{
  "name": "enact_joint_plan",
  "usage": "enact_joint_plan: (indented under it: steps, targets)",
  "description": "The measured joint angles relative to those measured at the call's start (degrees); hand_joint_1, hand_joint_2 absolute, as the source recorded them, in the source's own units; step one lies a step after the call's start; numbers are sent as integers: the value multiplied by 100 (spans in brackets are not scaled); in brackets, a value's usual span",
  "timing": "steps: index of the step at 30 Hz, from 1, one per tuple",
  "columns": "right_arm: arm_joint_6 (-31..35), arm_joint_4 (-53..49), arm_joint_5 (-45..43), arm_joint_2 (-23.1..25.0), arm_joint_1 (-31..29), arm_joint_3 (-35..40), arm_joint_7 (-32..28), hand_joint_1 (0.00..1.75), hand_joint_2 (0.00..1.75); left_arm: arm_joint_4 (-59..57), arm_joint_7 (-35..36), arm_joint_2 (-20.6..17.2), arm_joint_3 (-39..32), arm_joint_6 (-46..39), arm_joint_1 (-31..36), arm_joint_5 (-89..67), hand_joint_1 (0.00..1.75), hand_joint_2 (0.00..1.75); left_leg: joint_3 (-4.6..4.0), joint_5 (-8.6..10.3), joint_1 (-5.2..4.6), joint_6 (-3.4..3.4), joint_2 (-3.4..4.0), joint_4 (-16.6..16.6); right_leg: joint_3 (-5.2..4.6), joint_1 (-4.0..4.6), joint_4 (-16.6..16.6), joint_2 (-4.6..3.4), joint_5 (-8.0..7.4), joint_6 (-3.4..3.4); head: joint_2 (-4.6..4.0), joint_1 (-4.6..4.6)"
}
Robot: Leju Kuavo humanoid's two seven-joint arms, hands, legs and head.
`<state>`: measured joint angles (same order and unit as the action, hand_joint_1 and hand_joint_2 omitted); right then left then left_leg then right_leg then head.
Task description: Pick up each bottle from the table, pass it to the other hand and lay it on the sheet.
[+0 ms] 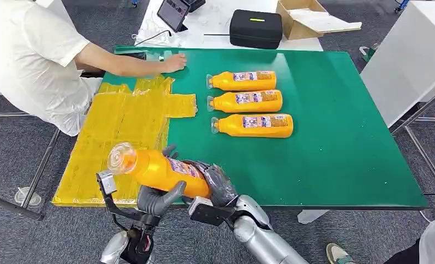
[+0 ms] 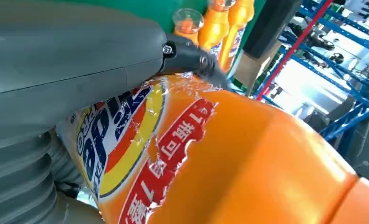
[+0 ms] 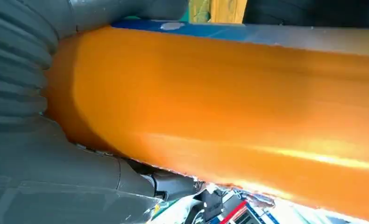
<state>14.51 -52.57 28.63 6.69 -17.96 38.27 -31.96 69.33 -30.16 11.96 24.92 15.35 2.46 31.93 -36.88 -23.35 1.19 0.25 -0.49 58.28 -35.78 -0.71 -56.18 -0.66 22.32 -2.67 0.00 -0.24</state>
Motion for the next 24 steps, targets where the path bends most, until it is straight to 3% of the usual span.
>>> enact_joint_plan:
  steps: [8,14,15,20,22,24]
  targets:
    - [-31,92,-155,74,26,-28,-66,0,175,153,240,-7,-168,406,-99,595,175,175,0,0,0,0,1,0,-4,1,-1,-1,0,0,0,-2]
    - [395,173,-15,125,147,-92,-52,0,175,352,59,-2,-243,-108,-125,170,175,175,-3,0,0,0,0,0,-4,0,0,0,0,0,0,0]
    - [543,177,28,125,200,-111,-52,0,0,397,44,0,-258,-292,-125,85,175,175,-4,0,0,0,0,0,-3,0,0,0,0,0,0,2]
    - [1132,173,73,125,412,-220,-180,0,0,542,-15,4,-374,-904,-126,-232,175,175,-5,0,0,0,-1,0,-5,0,0,0,1,1,0,0]
    - [2074,-93,-348,168,671,-453,-597,0,0,623,-173,35,-464,-1985,-154,-906,175,175,-6,-1,0,0,-1,0,-5,0,0,1,1,1,0,2]
    - [2470,-748,-581,231,1055,-873,-754,0,0,688,-304,26,-594,-3080,-178,-1638,175,175,-10,-1,0,-1,-3,0,-8,1,-1,1,1,1,0,0]
